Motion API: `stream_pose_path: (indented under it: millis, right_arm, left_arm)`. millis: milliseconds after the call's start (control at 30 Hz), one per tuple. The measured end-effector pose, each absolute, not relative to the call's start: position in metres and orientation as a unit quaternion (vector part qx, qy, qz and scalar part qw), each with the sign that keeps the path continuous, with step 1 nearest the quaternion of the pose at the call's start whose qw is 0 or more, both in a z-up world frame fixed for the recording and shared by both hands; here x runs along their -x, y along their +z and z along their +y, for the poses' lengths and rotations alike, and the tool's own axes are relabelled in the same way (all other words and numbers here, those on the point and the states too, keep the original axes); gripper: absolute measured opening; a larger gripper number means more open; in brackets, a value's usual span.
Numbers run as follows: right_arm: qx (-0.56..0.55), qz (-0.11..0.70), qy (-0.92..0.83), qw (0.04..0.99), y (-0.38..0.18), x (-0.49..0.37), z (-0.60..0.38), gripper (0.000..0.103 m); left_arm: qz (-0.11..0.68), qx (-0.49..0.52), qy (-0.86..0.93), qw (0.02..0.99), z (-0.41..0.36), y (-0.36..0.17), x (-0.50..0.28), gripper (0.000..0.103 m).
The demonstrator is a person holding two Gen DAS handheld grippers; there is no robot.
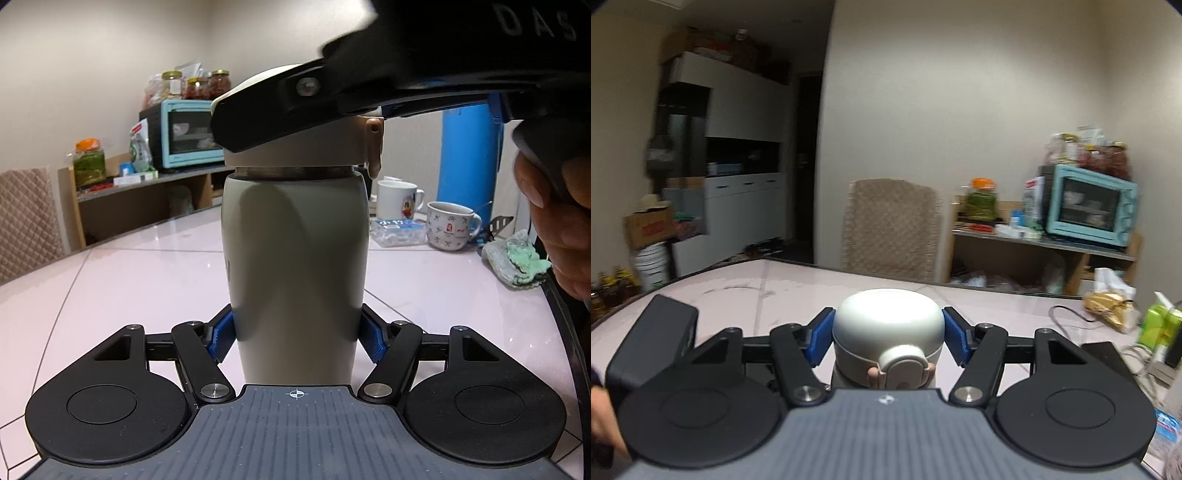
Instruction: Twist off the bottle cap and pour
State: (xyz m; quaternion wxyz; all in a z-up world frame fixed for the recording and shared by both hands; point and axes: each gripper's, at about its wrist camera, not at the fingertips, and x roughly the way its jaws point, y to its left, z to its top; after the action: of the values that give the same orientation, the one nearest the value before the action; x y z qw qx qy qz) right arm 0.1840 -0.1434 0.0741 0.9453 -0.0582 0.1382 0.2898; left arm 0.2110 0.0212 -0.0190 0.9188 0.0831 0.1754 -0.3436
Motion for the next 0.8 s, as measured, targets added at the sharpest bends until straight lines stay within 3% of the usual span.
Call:
stream_pose_path:
  millis: [367,800]
  right_arm:
    - [0.065,0.175,0.568,0.802,0.085,-0.272,-0.204,0.064]
    - [0.065,0.159,0.56,0.811,0.088,-0.262,-0.204,0.065]
  left_arm:
    - [0.166,-0.082,-0.362,0.913,0.026,-0.021,-0.214,0.072]
    - [0.163,-0.084,-0.367,0.912,0.027,-0.022,-0.214,0.072]
